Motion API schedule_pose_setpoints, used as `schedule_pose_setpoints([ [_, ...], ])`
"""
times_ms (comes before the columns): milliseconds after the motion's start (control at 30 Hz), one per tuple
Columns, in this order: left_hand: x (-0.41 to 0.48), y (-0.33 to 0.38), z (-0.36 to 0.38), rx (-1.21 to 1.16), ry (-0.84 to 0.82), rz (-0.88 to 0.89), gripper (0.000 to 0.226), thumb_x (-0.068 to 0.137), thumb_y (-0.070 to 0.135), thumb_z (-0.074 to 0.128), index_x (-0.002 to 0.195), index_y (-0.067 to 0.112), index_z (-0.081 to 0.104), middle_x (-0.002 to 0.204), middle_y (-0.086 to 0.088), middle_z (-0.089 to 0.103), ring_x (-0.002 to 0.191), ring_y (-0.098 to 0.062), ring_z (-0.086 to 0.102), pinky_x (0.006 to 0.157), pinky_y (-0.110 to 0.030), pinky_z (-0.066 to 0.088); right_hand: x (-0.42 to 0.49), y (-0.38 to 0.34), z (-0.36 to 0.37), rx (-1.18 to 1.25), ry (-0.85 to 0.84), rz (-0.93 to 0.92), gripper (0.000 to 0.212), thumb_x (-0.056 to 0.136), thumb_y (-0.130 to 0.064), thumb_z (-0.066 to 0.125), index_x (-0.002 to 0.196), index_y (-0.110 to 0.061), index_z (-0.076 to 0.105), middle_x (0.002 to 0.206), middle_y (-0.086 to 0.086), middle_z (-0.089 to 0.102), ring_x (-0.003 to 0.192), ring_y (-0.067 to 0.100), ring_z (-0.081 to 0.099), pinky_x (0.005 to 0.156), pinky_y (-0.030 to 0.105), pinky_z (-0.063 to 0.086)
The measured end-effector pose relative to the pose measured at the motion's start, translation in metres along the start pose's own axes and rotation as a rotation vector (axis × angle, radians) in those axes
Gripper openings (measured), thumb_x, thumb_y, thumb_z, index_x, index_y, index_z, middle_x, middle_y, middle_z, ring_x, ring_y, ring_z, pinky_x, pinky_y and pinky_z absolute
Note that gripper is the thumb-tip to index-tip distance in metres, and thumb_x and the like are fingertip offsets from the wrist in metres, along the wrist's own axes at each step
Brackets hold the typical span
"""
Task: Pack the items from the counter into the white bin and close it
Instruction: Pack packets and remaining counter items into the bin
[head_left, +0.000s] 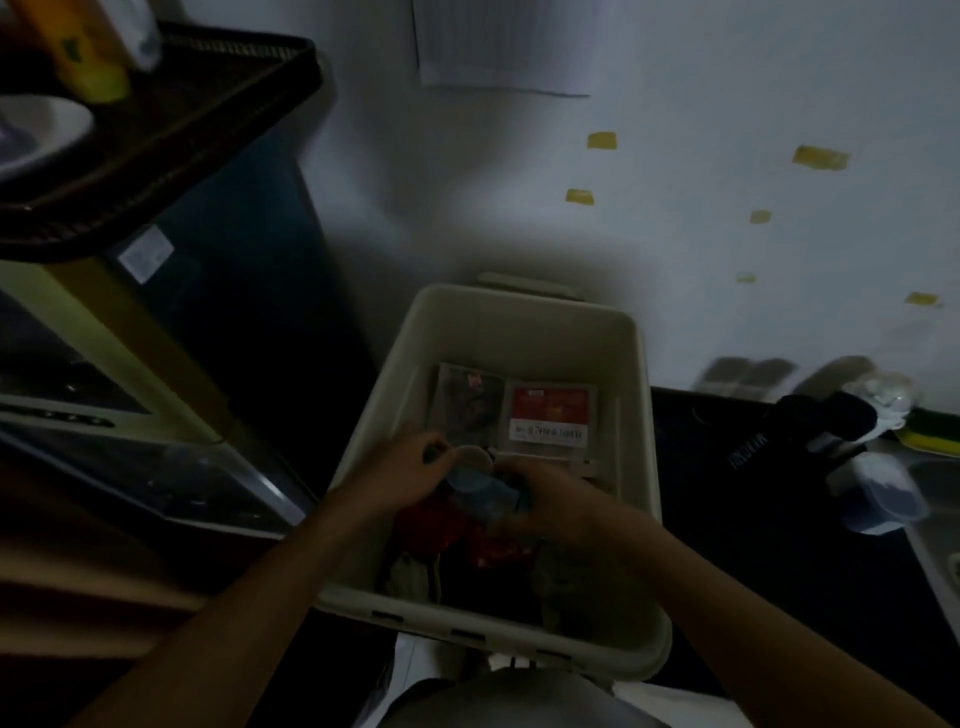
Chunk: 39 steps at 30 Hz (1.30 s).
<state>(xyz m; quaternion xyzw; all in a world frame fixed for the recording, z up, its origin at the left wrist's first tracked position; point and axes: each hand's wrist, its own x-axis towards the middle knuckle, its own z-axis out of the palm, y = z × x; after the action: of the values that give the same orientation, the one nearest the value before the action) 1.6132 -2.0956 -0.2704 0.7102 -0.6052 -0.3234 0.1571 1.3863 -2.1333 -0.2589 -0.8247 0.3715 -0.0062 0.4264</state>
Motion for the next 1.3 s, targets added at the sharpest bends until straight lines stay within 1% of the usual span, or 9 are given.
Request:
schedule_pose_setpoints([
  [133, 0.0, -0.016, 0.015, 0.167, -0.072, 0.066, 0.032, 0.094, 0.049, 0.046, 0.104, 0.026, 0.065, 0.108, 0.0, 0.065, 0.094, -0.019, 0.064, 0.079, -0.034, 0.052, 0.002, 0.007, 0.023, 0.002, -0.024, 0.02, 0.058, 0.08, -0.033, 0.076, 0.132, -0.028, 0.051, 0.131, -0.009, 0.056, 0.117, 0.004, 0.053, 0.099, 0.023, 0.047],
  [233, -0.002, -0.027, 0.032, 0.179, -0.184, 0.085, 0.028, 0.097, 0.042, 0.046, 0.109, 0.024, 0.064, 0.113, -0.002, 0.066, 0.094, -0.013, 0.061, 0.073, -0.026, 0.044, 0.003, 0.015, 0.039, -0.022, -0.066, 0.049, 0.067, 0.078, -0.03, 0.078, 0.137, -0.03, 0.047, 0.138, -0.008, 0.052, 0.123, 0.009, 0.051, 0.1, 0.024, 0.044],
  [367, 0.001, -0.031, 0.038, 0.153, -0.377, 0.061, 0.025, 0.097, 0.033, 0.048, 0.112, 0.024, 0.065, 0.121, 0.0, 0.065, 0.103, -0.014, 0.061, 0.092, -0.035, 0.049, 0.004, 0.017, 0.053, -0.056, -0.116, 0.081, 0.067, 0.081, -0.027, 0.076, 0.139, -0.029, 0.043, 0.142, -0.004, 0.049, 0.127, 0.015, 0.049, 0.098, 0.023, 0.041],
  [467, 0.004, -0.034, 0.044, 0.188, -0.396, 0.029, 0.024, 0.096, 0.033, 0.051, 0.112, 0.022, 0.064, 0.122, -0.003, 0.062, 0.094, -0.012, 0.057, 0.077, -0.023, 0.045, 0.004, 0.016, 0.06, -0.102, -0.174, 0.086, 0.075, 0.084, -0.029, 0.072, 0.148, -0.03, 0.032, 0.154, 0.0, 0.032, 0.138, 0.018, 0.034, 0.11, 0.029, 0.033],
  [533, 0.006, -0.035, 0.051, 0.274, -0.484, -0.013, 0.031, 0.096, 0.037, 0.052, 0.119, 0.02, 0.063, 0.127, -0.005, 0.059, 0.097, -0.014, 0.055, 0.072, -0.017, 0.039, 0.003, 0.016, 0.066, -0.125, -0.263, 0.157, 0.071, 0.086, -0.026, 0.07, 0.147, -0.031, 0.032, 0.153, 0.0, 0.035, 0.138, 0.02, 0.036, 0.113, 0.037, 0.035],
  [633, 0.006, -0.033, 0.056, 0.363, -0.611, -0.093, 0.045, 0.096, 0.043, 0.053, 0.134, 0.019, 0.054, 0.139, -0.006, 0.052, 0.121, -0.023, 0.051, 0.089, -0.024, 0.037, 0.004, 0.019, 0.073, -0.103, -0.366, 0.23, 0.057, 0.089, -0.03, 0.066, 0.141, -0.034, 0.041, 0.142, -0.001, 0.049, 0.129, 0.021, 0.048, 0.105, 0.035, 0.04],
  [933, 0.006, -0.032, 0.057, 0.494, -0.739, -0.095, 0.057, 0.096, 0.043, 0.054, 0.145, 0.018, 0.041, 0.149, -0.008, 0.043, 0.132, -0.027, 0.044, 0.104, -0.034, 0.037, 0.009, 0.024, 0.077, -0.146, -0.467, 0.305, 0.053, 0.091, -0.043, 0.06, 0.14, -0.037, 0.041, 0.14, -0.001, 0.052, 0.125, 0.023, 0.051, 0.107, 0.045, 0.041],
  [1133, 0.002, -0.027, 0.056, 0.41, -0.698, -0.054, 0.051, 0.099, 0.04, 0.048, 0.145, 0.019, 0.041, 0.151, -0.008, 0.04, 0.134, -0.027, 0.041, 0.104, -0.03, 0.033, 0.009, 0.021, 0.071, -0.085, -0.419, 0.279, 0.052, 0.092, -0.034, 0.06, 0.141, -0.032, 0.04, 0.142, 0.002, 0.049, 0.126, 0.023, 0.049, 0.103, 0.036, 0.041],
  [1300, 0.001, -0.022, 0.046, 0.225, -0.502, 0.085, 0.025, 0.094, 0.028, 0.055, 0.113, 0.014, 0.064, 0.12, -0.007, 0.062, 0.107, -0.022, 0.06, 0.084, -0.023, 0.044, 0.006, 0.006, 0.059, 0.02, -0.152, 0.15, 0.037, 0.096, -0.027, 0.055, 0.132, -0.02, 0.051, 0.135, 0.0, 0.053, 0.11, 0.007, 0.051, 0.086, 0.006, 0.039],
])
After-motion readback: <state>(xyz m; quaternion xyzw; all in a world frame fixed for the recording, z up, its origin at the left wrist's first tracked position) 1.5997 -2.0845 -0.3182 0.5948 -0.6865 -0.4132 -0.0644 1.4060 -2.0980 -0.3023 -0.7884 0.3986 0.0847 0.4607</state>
